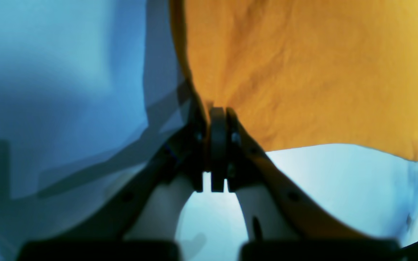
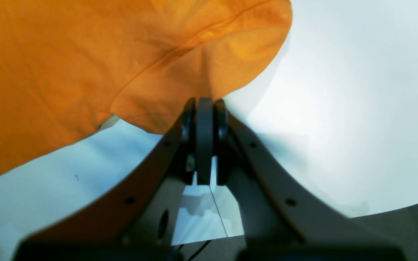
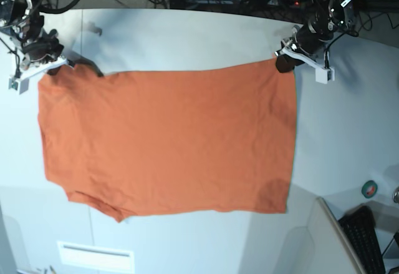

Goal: Layout the t-shirt on the table in an organized manner, then fold the t-shirt properly
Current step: 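Drag the held shirt edge away from the body with both grippers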

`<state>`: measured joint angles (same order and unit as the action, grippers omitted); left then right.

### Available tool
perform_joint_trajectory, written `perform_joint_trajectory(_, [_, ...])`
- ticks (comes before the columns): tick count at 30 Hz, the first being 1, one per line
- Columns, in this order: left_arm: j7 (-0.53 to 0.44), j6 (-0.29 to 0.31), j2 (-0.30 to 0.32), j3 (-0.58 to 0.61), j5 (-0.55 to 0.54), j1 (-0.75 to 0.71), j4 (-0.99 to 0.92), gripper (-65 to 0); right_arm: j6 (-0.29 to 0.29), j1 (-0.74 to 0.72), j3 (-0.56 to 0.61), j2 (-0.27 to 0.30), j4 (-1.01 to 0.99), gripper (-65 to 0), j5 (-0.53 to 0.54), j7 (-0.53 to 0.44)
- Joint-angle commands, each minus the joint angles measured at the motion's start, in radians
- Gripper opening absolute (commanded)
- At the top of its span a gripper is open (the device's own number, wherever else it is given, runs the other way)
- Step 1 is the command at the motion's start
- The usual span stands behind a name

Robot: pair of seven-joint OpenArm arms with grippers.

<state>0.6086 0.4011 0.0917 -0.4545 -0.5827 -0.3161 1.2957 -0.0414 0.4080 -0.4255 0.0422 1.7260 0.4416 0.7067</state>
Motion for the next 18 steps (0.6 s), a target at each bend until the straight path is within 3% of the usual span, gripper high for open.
perform_joint_trajectory(1, [0.033,-0.017,0.021,0.000,0.028,-0.013,0.005,-65.0,-0.001,0.002,-0.006,0.003,0.018,-65.0,0.004,-0.014])
perform_joint_trajectory(11, [0.121,-0.021,0.055,-0.063,0.034,-0.093,0.183,-65.0,-0.002,0.096,-0.005,-0.001,0.025,-65.0,0.009,-0.015])
perform_joint_trajectory(18, [0.179,-0.021,0.069,-0.077,0.036,-0.107,0.239,-65.0,-0.044,0.165,-0.008,-0.074,0.085,-65.0,0.009,-0.012])
